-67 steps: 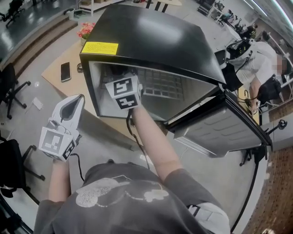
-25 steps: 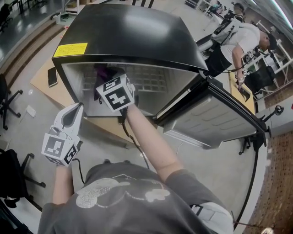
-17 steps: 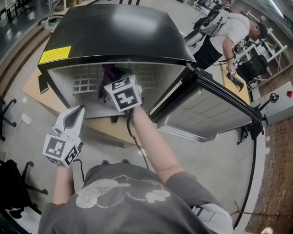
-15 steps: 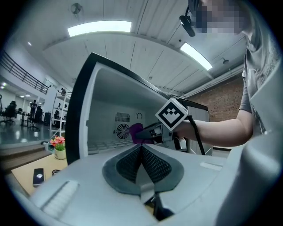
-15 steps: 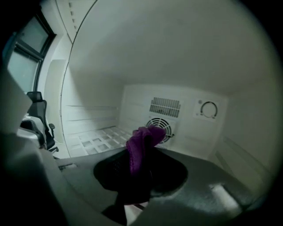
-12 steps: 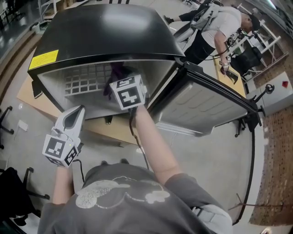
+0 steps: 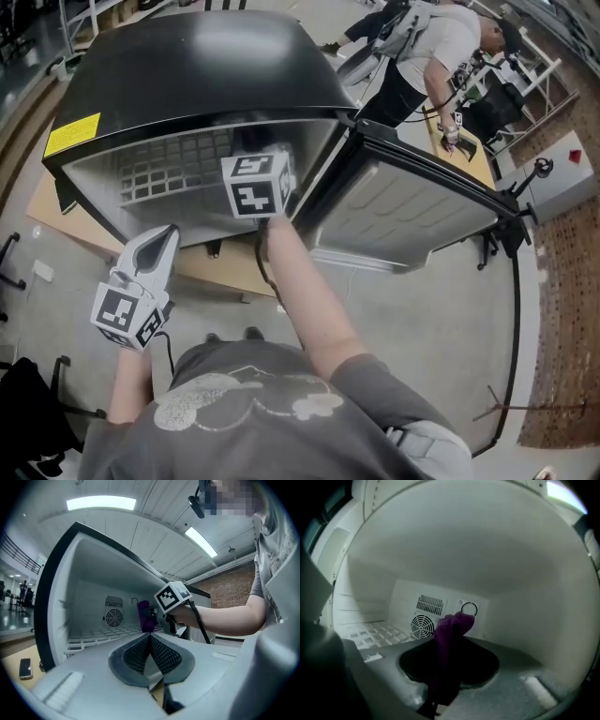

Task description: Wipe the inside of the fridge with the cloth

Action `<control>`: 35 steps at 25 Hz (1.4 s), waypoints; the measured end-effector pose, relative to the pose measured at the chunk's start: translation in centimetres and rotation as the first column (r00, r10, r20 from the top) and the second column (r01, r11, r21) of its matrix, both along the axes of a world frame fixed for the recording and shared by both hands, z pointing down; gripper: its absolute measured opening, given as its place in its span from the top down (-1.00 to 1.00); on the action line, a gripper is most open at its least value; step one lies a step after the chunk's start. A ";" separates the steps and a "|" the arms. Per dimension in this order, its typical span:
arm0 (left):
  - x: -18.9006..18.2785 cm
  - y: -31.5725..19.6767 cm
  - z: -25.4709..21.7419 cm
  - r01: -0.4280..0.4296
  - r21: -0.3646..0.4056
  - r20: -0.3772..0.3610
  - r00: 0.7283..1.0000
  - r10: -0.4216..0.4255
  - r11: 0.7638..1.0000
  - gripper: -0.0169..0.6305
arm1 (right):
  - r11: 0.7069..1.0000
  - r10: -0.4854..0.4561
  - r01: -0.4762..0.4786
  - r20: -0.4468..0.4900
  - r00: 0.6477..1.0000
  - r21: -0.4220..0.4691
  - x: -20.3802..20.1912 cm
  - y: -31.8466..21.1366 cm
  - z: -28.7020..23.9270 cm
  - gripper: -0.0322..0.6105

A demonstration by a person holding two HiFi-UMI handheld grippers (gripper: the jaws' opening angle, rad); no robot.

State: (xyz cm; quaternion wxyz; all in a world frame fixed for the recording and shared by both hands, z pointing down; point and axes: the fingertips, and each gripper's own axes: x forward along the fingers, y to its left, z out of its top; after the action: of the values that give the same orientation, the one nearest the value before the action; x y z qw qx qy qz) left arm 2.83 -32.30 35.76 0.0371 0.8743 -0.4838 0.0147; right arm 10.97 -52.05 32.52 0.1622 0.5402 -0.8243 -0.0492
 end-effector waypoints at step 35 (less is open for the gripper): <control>-1.8 1.5 2.5 -0.066 -0.046 -0.058 0.996 0.064 0.997 0.89 | 0.994 0.106 -0.089 0.342 0.934 -0.064 3.4 14.7 4.9 0.63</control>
State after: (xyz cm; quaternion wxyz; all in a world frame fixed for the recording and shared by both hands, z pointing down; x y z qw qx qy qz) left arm 1.06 -30.85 38.28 0.0713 0.8885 -0.4533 0.0029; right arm 14.38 -37.37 37.39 0.0301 0.5766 -0.8131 0.0739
